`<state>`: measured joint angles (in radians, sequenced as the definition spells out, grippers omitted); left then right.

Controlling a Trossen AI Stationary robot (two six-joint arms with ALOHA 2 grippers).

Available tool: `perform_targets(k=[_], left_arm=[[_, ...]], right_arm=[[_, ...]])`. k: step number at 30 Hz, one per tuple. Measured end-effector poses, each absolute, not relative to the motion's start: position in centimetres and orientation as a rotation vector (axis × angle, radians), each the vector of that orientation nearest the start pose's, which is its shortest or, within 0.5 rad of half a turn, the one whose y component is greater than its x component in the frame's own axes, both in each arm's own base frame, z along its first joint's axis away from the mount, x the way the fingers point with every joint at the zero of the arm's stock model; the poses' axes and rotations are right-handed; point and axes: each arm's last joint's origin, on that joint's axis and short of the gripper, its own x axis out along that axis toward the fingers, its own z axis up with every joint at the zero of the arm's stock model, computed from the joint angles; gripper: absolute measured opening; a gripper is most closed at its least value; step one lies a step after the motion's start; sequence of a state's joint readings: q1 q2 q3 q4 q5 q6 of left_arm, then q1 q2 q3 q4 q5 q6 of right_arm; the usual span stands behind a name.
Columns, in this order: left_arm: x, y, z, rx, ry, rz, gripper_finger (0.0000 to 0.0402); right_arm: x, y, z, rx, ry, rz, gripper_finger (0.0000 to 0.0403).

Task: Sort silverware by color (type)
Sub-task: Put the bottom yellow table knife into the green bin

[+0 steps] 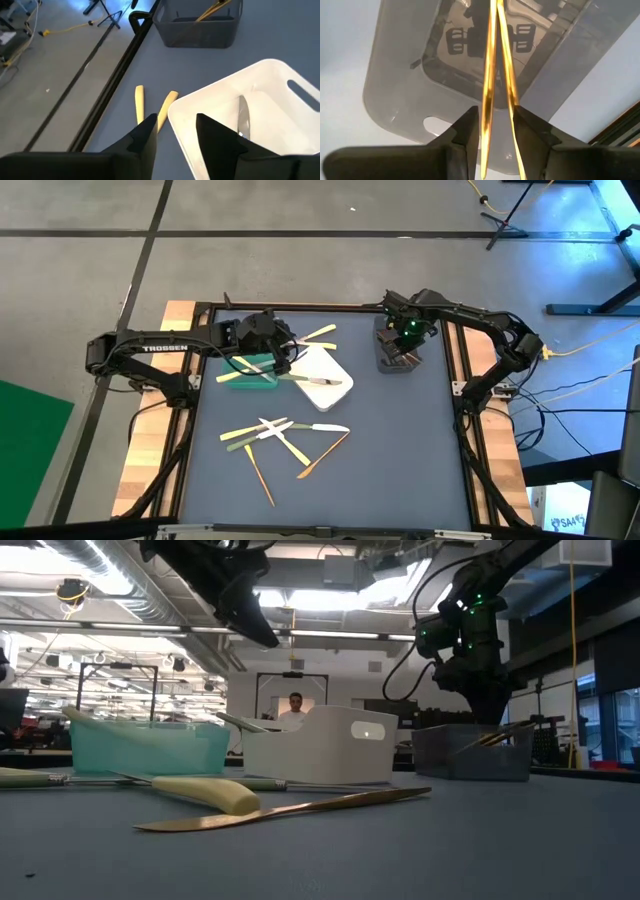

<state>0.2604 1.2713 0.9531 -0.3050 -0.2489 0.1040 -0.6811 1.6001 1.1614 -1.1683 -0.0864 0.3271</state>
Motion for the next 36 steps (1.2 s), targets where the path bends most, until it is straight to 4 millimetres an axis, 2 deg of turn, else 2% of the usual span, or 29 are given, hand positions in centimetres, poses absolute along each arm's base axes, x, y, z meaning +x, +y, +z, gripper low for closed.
perform_targets(k=[7, 15, 20, 26, 31, 36], left_arm=[[26.1, 7.6, 28.0, -0.073, 0.616, 0.466, 0.0175], [26.2, 7.1, 28.0, -0.444, 0.553, 0.438, 0.0177], [26.5, 6.3, 28.0, -0.697, 0.549, 0.353, 0.0176], [26.4, 4.5, 27.5, -1.024, 0.655, 0.263, 0.0176], [26.0, 2.3, 26.8, -1.258, 0.773, 0.343, 0.0176], [26.0, 0.1, 26.7, -1.473, 0.818, 0.42, 0.0176]], right_arm=[[21.2, -16.9, 22.1, 0.863, 1.444, -0.714, 0.0111], [21.2, -16.9, 22.1, 0.862, 1.446, -0.715, 0.0111], [21.1, -16.9, 22.2, 0.81, 1.472, -0.738, 0.0111], [20.9, -17.1, 22.2, 0.724, 1.491, -0.806, 0.0111], [20.6, -17.2, 22.8, 0.642, 1.475, -0.862, 0.0111], [20.3, -17.1, 23.8, 0.59, 1.417, -0.888, 0.0111]])
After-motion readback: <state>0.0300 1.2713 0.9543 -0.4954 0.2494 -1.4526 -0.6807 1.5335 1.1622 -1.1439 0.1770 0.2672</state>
